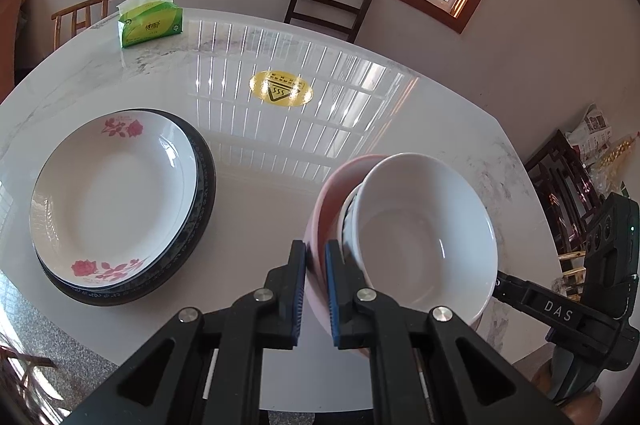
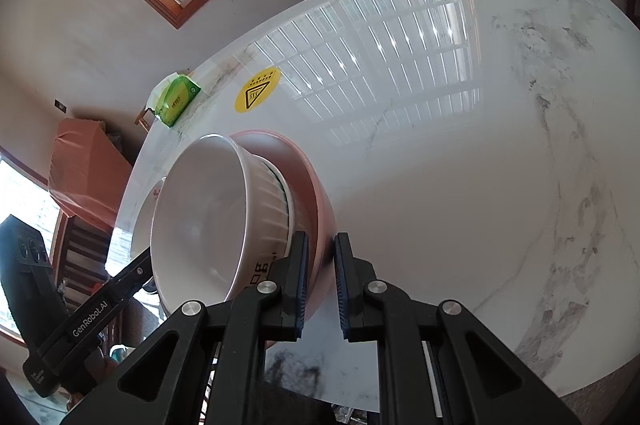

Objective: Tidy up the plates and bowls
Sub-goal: 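Lift the nested bowls with both tools and carry them onto the plate stack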

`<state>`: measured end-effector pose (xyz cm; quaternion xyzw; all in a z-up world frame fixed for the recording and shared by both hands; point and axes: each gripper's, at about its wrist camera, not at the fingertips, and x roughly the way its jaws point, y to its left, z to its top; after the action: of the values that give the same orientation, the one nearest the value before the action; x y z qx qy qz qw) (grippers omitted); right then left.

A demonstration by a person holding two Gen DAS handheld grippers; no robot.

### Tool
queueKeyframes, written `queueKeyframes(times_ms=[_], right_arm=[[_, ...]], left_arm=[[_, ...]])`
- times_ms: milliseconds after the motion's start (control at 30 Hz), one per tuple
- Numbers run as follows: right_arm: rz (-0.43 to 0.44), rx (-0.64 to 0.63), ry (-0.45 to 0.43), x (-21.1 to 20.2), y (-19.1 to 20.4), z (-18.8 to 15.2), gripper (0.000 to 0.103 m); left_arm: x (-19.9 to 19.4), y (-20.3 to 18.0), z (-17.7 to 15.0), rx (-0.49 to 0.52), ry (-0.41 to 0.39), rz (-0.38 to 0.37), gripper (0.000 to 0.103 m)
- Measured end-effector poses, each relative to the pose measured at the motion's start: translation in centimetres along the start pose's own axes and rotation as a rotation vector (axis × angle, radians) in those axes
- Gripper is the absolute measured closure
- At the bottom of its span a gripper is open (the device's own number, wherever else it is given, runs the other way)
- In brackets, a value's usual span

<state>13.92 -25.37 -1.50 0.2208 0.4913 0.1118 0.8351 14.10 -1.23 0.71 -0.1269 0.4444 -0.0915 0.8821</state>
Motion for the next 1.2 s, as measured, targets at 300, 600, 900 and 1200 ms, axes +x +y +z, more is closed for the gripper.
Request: queueKeyframes(times_ms=[300,600,900,1200], right_arm=[[0.020,0.000,0.003,-0.2,0.9,0.2,0.089],[0.078,-0.067,0.009,0.1,6.4,1.6,0.089],[0.175,-0.163,0.077,3.8,15.5,2.7,0.089],[0.206,-0.197,0.175,8.9,19.9,2.0,0.089]], left_arm=[[-1.0,0.7,0.3,-0.010,-0.015,0.002,0.095],[-4.7,4.4,2.1,-0.057,-0.065,0.034,0.095],[-10.0,11.4,4.2,-0.135,-0.152,0.142,0.095],[-10.7,17.5,4.4,-0.203,-0.159,0.208,0.096]])
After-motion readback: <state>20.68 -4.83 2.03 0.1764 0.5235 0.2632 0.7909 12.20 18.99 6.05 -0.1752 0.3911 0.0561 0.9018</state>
